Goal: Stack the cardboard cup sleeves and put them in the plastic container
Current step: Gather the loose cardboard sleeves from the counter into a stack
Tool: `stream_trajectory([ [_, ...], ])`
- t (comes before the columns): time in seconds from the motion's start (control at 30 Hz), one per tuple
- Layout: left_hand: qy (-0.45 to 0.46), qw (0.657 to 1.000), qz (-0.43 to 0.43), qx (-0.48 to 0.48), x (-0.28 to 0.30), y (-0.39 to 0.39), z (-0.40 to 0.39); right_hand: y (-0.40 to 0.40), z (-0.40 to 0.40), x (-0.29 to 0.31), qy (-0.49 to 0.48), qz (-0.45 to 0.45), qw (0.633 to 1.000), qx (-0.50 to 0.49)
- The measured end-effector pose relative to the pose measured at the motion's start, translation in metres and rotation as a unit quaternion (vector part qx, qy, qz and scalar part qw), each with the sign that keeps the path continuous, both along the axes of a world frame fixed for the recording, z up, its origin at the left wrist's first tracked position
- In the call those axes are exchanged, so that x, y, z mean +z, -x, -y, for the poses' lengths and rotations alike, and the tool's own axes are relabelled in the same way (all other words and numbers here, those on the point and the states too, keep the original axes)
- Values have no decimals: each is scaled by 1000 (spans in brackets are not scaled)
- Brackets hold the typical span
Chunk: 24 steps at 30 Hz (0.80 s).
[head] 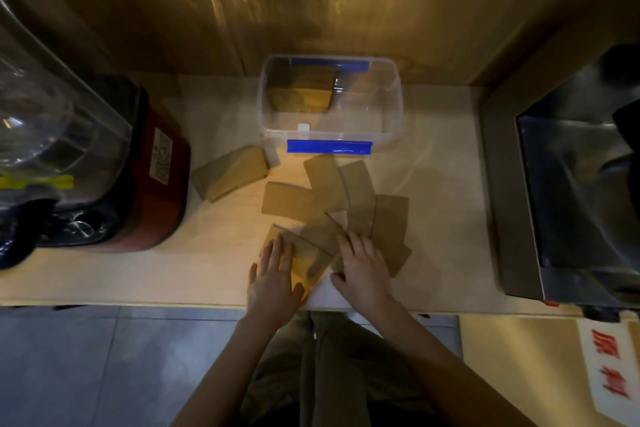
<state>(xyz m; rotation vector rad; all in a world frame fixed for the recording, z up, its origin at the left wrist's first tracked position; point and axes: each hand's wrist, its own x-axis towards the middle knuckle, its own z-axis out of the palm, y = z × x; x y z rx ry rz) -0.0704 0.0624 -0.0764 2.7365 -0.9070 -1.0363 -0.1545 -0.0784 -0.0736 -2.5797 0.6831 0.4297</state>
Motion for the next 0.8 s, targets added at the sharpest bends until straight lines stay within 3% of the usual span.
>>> stream_trajectory([
  [0.23,-17,1000,-4,-23,-6,1,-9,1,-3,-5,30,43,998,-22],
  [0.5,-52,998,-10,-35,-3,0,-2,-12,18,17,55,22,998,-7],
  [0.7,0,1000,-21,8,8,-21,7,-15,33,47,-95,43,994,-34],
  [0.8,101,986,-56,116,19,-37,15,-16,27,63,-207,70,972,-90],
])
